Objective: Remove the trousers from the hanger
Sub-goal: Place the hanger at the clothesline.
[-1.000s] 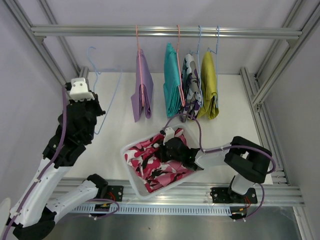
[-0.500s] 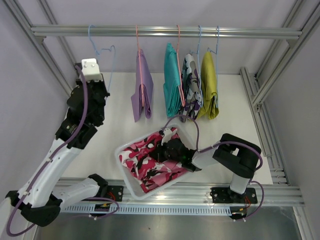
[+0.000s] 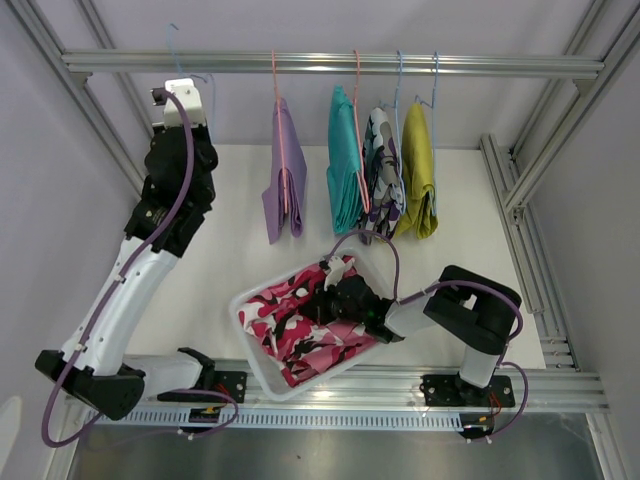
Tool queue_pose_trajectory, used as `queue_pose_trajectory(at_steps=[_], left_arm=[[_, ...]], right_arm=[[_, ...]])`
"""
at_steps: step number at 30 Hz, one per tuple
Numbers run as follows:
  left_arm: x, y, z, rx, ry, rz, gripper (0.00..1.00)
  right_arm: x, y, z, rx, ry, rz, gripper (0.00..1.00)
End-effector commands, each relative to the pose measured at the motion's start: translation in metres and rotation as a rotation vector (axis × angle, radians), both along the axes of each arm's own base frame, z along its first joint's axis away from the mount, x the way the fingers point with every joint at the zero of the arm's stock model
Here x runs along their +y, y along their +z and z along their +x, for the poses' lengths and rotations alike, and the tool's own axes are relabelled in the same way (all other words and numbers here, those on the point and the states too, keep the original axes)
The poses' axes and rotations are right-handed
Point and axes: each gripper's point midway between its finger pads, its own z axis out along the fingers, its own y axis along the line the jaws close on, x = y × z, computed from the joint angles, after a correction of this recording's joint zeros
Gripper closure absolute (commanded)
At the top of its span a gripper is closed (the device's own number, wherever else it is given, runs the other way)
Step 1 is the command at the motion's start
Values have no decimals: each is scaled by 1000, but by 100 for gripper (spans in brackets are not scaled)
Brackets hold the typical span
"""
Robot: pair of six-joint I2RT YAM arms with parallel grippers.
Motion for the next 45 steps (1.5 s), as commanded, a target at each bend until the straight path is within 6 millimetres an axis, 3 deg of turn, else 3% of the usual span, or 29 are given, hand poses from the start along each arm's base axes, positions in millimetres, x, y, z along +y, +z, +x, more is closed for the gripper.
queue_pose_trajectory(at_steps=[1, 6, 13, 18, 32, 36, 37, 38, 45], left_arm=[[8, 21, 10, -55, 3, -34, 99], [17, -15, 44, 31, -10, -65, 99], [12, -42, 60, 83, -35, -45, 99], [12, -59, 53, 125, -38, -59, 99], [24, -70, 10, 121, -17, -124, 89], [26, -79, 2, 142, -12, -144, 70], [26, -78, -2, 140, -14, -147, 54], [26, -85, -4, 156, -13, -146, 46], [27, -90, -19, 173, -18, -181, 16]], right_arm=[[-47, -76, -30, 139, 28, -256, 100], [-49, -76, -29, 141, 21, -255, 100], [-50, -77, -30, 145, 25, -257, 100], [-50, -78, -31, 147, 29, -256, 100], [-49, -76, -34, 148, 37, -246, 100], [-49, -76, -34, 145, 38, -246, 100], [-49, -75, -34, 146, 39, -245, 100], [-49, -76, -35, 146, 39, -247, 100], [-48, -75, -37, 143, 48, -245, 100]])
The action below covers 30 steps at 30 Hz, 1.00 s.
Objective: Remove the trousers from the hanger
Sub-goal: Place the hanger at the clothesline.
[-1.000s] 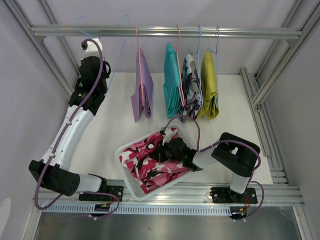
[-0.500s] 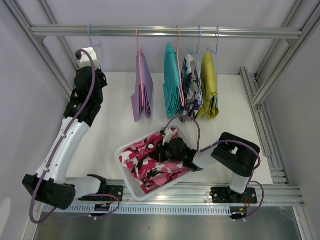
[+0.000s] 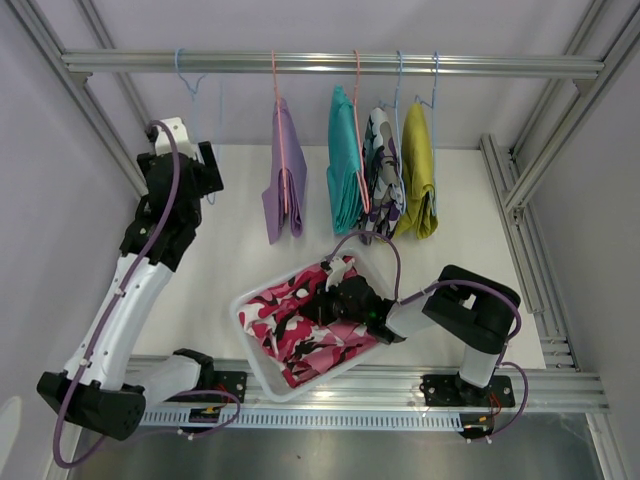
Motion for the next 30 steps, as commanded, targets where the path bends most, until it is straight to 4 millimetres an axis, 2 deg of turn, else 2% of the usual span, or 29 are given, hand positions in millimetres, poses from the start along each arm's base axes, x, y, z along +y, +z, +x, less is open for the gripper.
queue_pose_trajectory(at_steps=[1, 7, 9, 10, 11, 13, 14, 16, 19, 20, 22, 26, 29, 30], left_arm=[[0, 12, -15, -37, -10, -53, 14], [-14, 16, -33, -48, -95, -133, 10], [-20, 12, -37, -51, -125, -158, 10], [-26, 8, -39, -41, -155, -167, 10], [-28, 1, -40, -26, -165, -170, 10], [-32, 1, -47, -33, -185, -185, 10], [-35, -7, -49, -20, -197, -183, 10], [-34, -5, -57, -39, -203, -190, 10], [-36, -14, -65, -30, -213, -197, 9], [-38, -9, -69, -55, -231, -202, 10], [-42, -15, -73, -52, -249, -196, 9], [-56, -11, -81, -69, -316, -206, 9], [-65, -8, -84, -72, -366, -227, 9], [-68, -5, -86, -77, -384, -238, 8]], right_arm=[[-47, -74, -35, 131, 36, -273, 100], [-46, -63, -36, 107, 34, -290, 100], [-42, -50, -34, 84, 18, -285, 100], [-48, -51, -32, 81, -6, -318, 100], [-48, -44, -29, 63, -34, -322, 100], [-57, -44, -27, 62, -75, -376, 100], [-62, -44, -21, 46, -119, -400, 100], [-70, -41, -22, 56, -163, -425, 100], [-83, -40, -19, 62, -236, -463, 100], [-85, -40, -19, 62, -246, -470, 100], [-88, -39, -19, 56, -256, -489, 100], [-82, -27, -15, 24, -248, -510, 100], [-61, -4, -14, -29, -177, -487, 100], [-46, 16, -8, -55, -169, -446, 100]])
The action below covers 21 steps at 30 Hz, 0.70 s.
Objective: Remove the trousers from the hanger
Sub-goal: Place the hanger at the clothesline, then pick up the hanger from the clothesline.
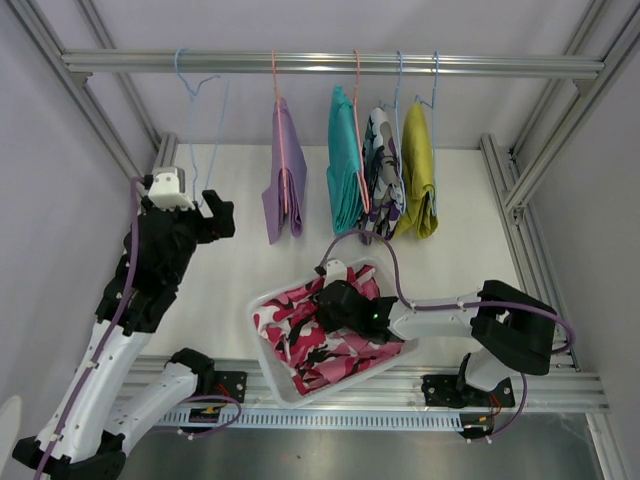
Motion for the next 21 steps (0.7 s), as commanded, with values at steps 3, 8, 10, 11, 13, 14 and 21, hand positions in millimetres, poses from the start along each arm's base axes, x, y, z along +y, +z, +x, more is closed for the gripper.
queue_pose_trajectory(at_steps=[3, 8, 10, 11, 13, 14, 21], left_arm=[[-29, 13, -6, -42, -148, -79, 8], [-46, 22, -16, -73, -254, -119, 7], [-54, 25, -18, -83, -299, -140, 7], [-66, 29, -21, -96, -359, -168, 8], [-75, 34, -21, -94, -403, -194, 8], [-78, 36, -20, -89, -414, -207, 8], [-90, 72, -3, -88, -422, -266, 2]], right_arm=[[-3, 36, 7, -80, 65, -127, 100], [11, 92, 10, -142, 92, -63, 99], [8, 103, 7, -152, 98, -58, 99], [7, 106, 5, -152, 104, -55, 99], [-1, 115, -2, -152, 124, -67, 98], [-4, 124, -2, -160, 120, -65, 98], [-56, 188, -12, -215, 90, -73, 68]])
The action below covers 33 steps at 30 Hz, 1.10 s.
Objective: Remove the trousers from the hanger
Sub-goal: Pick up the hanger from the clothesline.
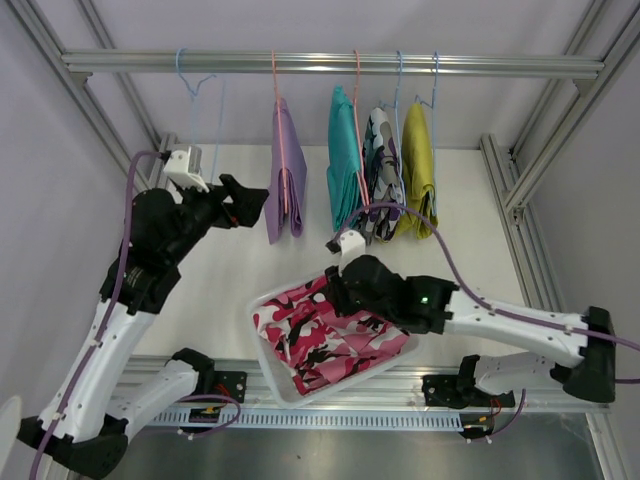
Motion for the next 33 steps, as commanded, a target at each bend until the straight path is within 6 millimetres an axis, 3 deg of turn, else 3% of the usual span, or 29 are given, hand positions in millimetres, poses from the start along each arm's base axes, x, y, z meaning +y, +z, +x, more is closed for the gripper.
queue_pose_trajectory(at_steps=[1, 3, 4, 8, 10, 12, 14, 15, 16, 18, 22, 23, 24, 26, 30, 33], left_arm=[[-18, 42, 2, -60, -71, -100, 1], [-25, 49, 14, -47, -78, -116, 1], [-27, 68, 15, -72, -87, -129, 1], [-48, 71, 39, -28, -139, -140, 1], [-59, 63, 55, -3, -159, -145, 0], [-68, 69, 61, -8, -194, -169, 0], [-80, 50, 77, 61, -216, -162, 0], [-82, 55, 82, 56, -219, -165, 1], [-86, 40, 94, 94, -211, -154, 2], [-85, 36, 106, 107, -186, -144, 7], [-83, 22, 123, 169, -208, -193, 34], [-83, 26, 123, 160, -227, -212, 53], [-82, 28, 124, 145, -236, -228, 66], [-82, 31, 122, 140, -248, -252, 81], [-86, 50, 107, 100, -347, -312, 98], [-88, 63, 96, 71, -405, -357, 99]], right_arm=[[-38, 56, -2, -82, -32, 26, 65], [-53, 64, -3, -96, -48, 16, 58], [-59, 69, -3, -105, -58, 19, 57], [-89, 79, -4, -134, -115, 30, 52], [-98, 74, -5, -135, -123, 23, 51], [-108, 76, -6, -146, -138, 36, 48], [-117, 72, -6, -147, -148, 22, 45], [-123, 74, -6, -155, -157, 30, 45], [-127, 71, -6, -157, -160, 23, 44], [-136, 69, -6, -164, -170, 10, 42], [-149, 65, -8, -184, -162, 15, 41], [-151, 65, -8, -187, -166, 23, 42], [-148, 62, -11, -178, -147, 34, 46], [-144, 68, -16, -194, -89, 66, 51], [-145, 70, -16, -200, -84, 69, 60], [-143, 67, -15, -195, -84, 61, 65]])
